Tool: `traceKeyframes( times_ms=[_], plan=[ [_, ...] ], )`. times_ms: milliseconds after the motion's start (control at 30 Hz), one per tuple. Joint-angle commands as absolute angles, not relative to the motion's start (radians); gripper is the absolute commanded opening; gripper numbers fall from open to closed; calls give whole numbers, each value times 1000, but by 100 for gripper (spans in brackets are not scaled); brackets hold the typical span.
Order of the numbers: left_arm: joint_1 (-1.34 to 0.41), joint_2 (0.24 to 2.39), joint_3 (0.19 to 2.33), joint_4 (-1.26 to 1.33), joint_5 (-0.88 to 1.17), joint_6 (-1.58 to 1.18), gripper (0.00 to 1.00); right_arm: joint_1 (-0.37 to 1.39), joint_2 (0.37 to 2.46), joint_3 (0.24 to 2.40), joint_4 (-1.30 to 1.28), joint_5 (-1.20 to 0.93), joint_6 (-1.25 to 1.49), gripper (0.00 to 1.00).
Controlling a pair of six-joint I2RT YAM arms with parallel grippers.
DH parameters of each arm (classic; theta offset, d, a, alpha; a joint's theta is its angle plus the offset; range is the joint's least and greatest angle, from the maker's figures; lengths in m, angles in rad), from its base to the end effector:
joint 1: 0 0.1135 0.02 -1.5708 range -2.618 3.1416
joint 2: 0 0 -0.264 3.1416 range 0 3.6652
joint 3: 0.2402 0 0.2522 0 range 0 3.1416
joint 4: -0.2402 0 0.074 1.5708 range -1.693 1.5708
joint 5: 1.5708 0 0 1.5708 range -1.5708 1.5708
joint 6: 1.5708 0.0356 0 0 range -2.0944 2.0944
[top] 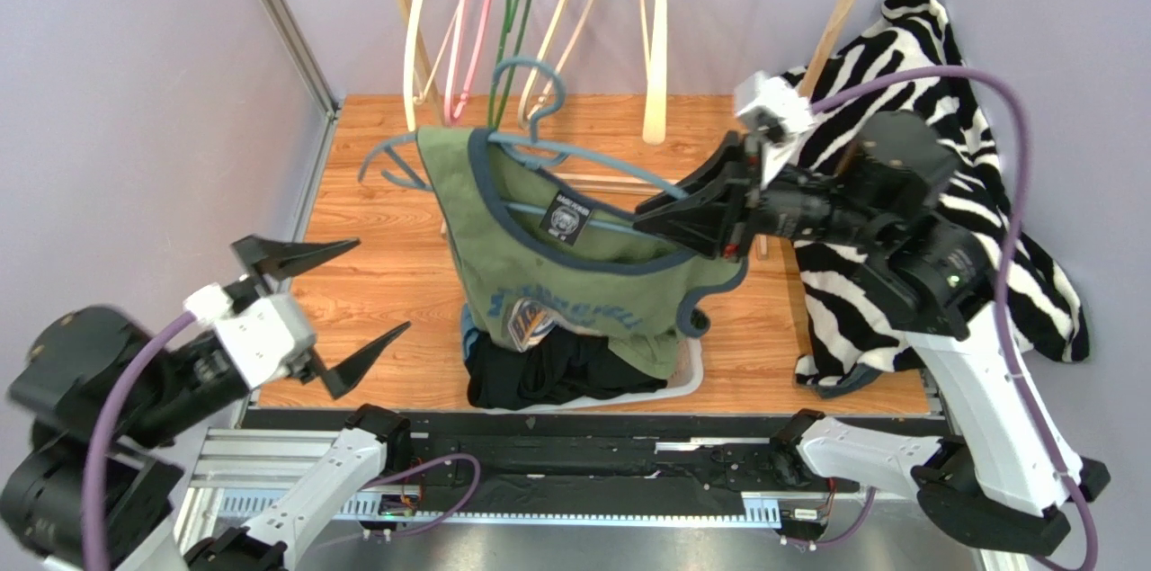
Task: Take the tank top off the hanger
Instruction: Pick up the hanger from the clothesline, then remove the tank top from the hanger.
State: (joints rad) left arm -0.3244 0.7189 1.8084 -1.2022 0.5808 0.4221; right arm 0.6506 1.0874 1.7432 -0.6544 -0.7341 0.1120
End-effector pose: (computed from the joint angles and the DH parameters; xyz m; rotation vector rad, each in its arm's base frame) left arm -0.0208 -0.0136 0.5206 0.9963 1.3547 -0.4141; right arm 0.1091 0.1130 0.5443 -1.0081 1.3631 1.1542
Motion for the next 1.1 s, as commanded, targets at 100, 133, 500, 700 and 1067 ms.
traceKeyframes(
  times_ms=[100, 133, 500, 700, 1067],
  plan=[
    [-319, 696, 1890, -1186, 537, 523, 99, 744, 1055, 1651, -707, -569, -44, 0],
    [-319, 699, 1884, -1181, 523, 546, 99, 758, 1039, 1640, -709, -566, -60, 0],
    [-319, 824, 1862, -1180, 675, 641, 99, 897, 1002, 1578, -813, -519, -169, 0],
    [-319, 873, 1904, -1285, 837, 647, 91, 939, 983, 1543, -805, -499, -172, 0],
    [-321, 951, 1899, -1596, 968, 785, 72, 965, 991, 1540, -795, -494, -190, 0]
  ],
)
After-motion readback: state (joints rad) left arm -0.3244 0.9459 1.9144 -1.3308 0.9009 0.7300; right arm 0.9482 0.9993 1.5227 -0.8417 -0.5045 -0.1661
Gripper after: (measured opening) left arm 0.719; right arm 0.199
